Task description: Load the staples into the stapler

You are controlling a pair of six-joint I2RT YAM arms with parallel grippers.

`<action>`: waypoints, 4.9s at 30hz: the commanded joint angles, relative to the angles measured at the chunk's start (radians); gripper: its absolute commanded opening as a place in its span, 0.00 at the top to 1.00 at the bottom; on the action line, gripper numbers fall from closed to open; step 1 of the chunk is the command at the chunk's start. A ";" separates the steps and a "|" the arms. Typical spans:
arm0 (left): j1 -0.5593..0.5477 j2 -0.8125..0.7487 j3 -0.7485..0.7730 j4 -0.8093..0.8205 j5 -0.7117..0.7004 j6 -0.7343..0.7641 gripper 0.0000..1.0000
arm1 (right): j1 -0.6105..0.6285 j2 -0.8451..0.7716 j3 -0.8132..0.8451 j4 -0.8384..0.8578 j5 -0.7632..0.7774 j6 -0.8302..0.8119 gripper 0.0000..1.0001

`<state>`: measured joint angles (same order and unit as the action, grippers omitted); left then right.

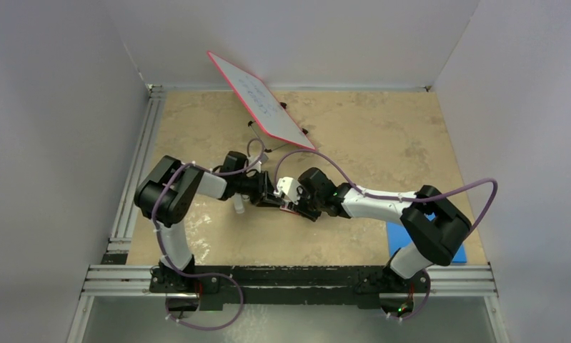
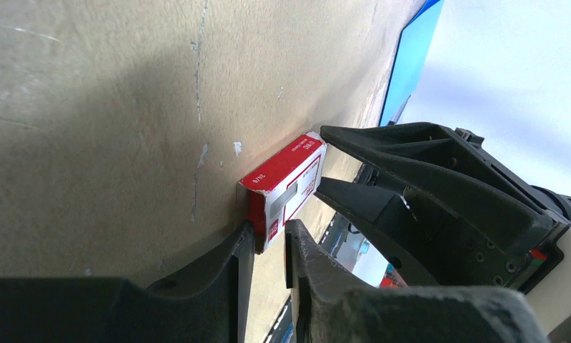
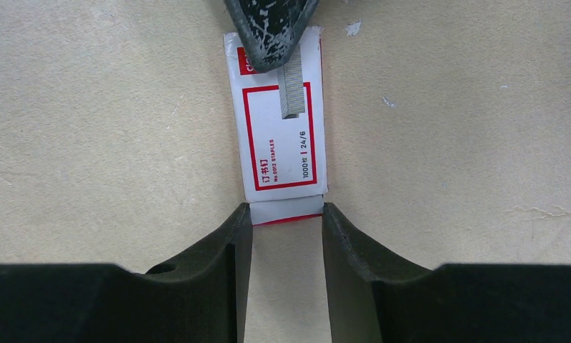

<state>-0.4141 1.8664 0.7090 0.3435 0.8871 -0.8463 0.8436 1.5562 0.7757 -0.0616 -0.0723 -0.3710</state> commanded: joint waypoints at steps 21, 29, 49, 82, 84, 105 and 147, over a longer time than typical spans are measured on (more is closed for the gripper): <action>0.017 -0.088 0.029 -0.125 -0.116 0.151 1.00 | -0.006 -0.039 -0.019 -0.016 -0.001 -0.030 0.67; 0.037 -0.132 0.044 -0.211 -0.208 0.210 1.00 | -0.006 -0.057 -0.032 -0.019 -0.003 -0.028 0.62; 0.038 -0.169 0.093 -0.315 -0.299 0.291 1.00 | -0.007 -0.101 -0.072 -0.043 0.029 -0.038 0.54; 0.038 -0.118 0.103 -0.269 -0.162 0.276 1.00 | -0.007 0.050 0.009 0.030 0.057 -0.050 0.59; 0.038 -0.120 0.101 -0.270 -0.165 0.278 1.00 | -0.009 0.028 -0.007 0.021 0.069 -0.060 0.61; 0.037 -0.217 0.085 -0.263 -0.193 0.214 0.71 | -0.026 -0.191 -0.019 0.028 0.069 0.046 0.19; -0.306 -0.464 -0.074 -0.366 -0.662 -0.019 0.54 | -0.023 -0.458 -0.102 -0.075 0.383 1.362 0.59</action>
<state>-0.6926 1.3331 0.6106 -0.0937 0.2859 -0.7727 0.8223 1.0790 0.6849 -0.1192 0.3523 0.8341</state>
